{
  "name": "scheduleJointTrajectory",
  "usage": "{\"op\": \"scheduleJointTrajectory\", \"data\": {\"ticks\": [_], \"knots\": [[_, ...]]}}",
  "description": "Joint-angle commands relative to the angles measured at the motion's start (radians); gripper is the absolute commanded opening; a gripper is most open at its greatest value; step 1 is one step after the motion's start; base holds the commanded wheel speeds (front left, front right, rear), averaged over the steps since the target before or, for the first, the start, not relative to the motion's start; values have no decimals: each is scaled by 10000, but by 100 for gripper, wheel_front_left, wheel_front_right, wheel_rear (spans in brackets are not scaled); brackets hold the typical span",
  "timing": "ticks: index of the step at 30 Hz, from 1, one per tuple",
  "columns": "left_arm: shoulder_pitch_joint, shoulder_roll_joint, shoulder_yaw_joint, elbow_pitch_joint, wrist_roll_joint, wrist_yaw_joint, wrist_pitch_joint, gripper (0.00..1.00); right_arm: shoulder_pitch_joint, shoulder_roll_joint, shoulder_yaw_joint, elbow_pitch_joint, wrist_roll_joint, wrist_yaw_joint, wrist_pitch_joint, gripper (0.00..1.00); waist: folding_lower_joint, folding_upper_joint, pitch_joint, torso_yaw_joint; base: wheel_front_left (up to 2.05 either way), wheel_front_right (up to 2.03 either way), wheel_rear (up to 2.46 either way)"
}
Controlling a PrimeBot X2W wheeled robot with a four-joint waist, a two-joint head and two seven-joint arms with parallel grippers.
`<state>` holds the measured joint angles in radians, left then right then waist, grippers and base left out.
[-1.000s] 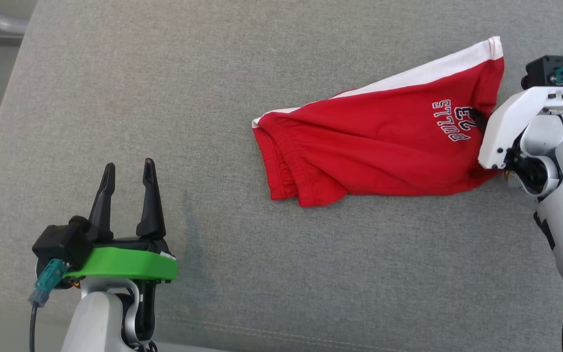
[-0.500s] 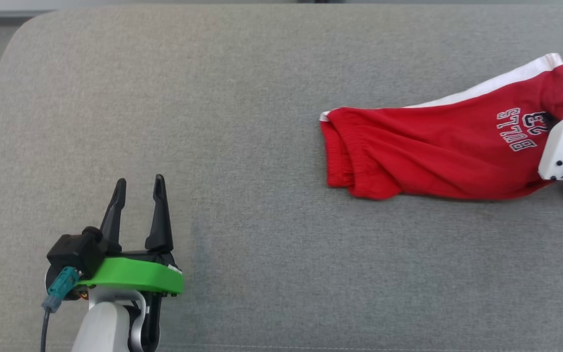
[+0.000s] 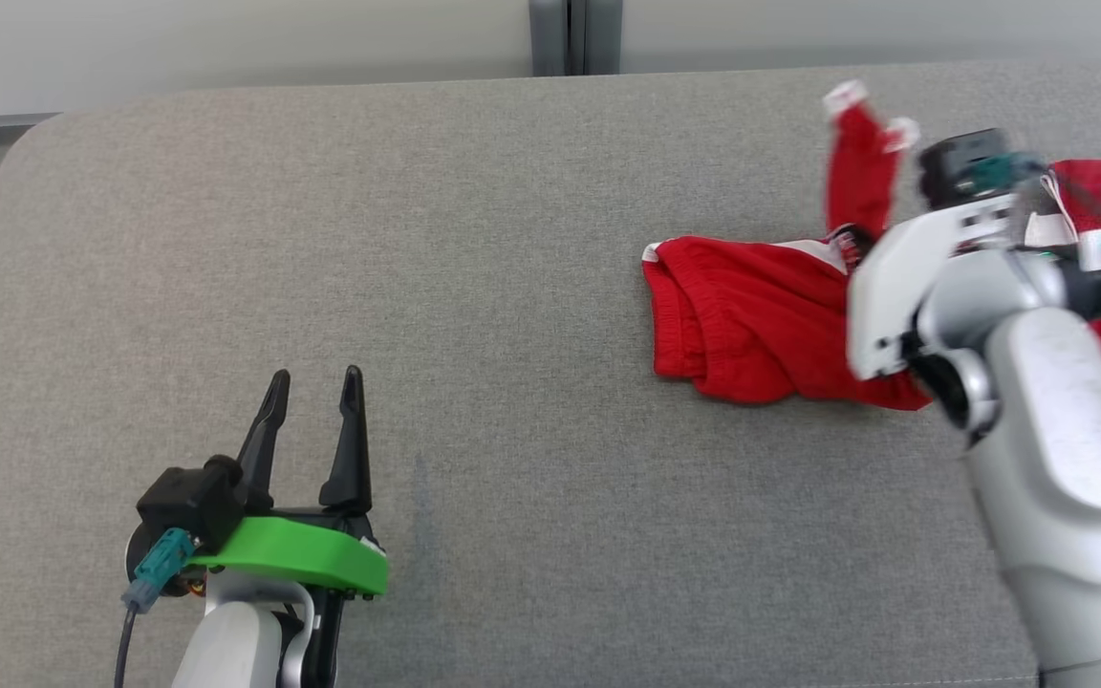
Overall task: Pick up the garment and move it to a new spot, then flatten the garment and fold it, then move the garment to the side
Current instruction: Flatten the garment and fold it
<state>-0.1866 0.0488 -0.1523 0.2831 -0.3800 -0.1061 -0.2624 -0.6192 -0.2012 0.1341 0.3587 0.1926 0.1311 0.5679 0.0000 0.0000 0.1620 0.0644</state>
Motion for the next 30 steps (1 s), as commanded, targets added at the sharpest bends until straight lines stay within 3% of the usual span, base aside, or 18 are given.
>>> {"op": "scheduleJointTrajectory", "data": {"ticks": [1, 7, 14, 16, 23, 25, 30], "knots": [[-176, 35, -53, 44, 26, -53, -25, 100, 43, 197, 271, 79, -146, -4, 111, 0, 0, 0, 16, 87, 0, 0, 0], [-488, 34, -447, 126, -121, -95, -25, 100, -294, 1107, 934, 1140, -416, -9, 137, 0, 0, 0, 197, 435, 0, 0, 0], [-659, 35, -700, 148, -272, -99, -25, 100, -655, 1465, 895, 2443, -645, -9, -669, 0, 0, 0, 362, 760, 0, 0, 0], [-650, 33, -679, 162, -287, -72, -25, 100, -722, 1482, 894, 2617, -298, -9, -948, 100, 0, 0, 378, 774, 0, 0, 0], [-348, 33, -360, 227, -137, -16, -26, 100, -995, 1476, 1287, 1613, 3501, -7, -1885, 100, 0, 0, 158, 459, 0, 0, 0], [-300, 33, -233, 208, -86, -33, -26, 100, -1042, 1474, 1056, 1246, 3758, -7, -2184, 100, 0, 0, 58, 305, 0, 0, 0], [-228, 33, -153, 181, -87, -74, -25, 100, -596, 975, 101, 660, 2839, -3, -3138, 100, 0, 0, -131, -31, 0, 0, 0]]}}
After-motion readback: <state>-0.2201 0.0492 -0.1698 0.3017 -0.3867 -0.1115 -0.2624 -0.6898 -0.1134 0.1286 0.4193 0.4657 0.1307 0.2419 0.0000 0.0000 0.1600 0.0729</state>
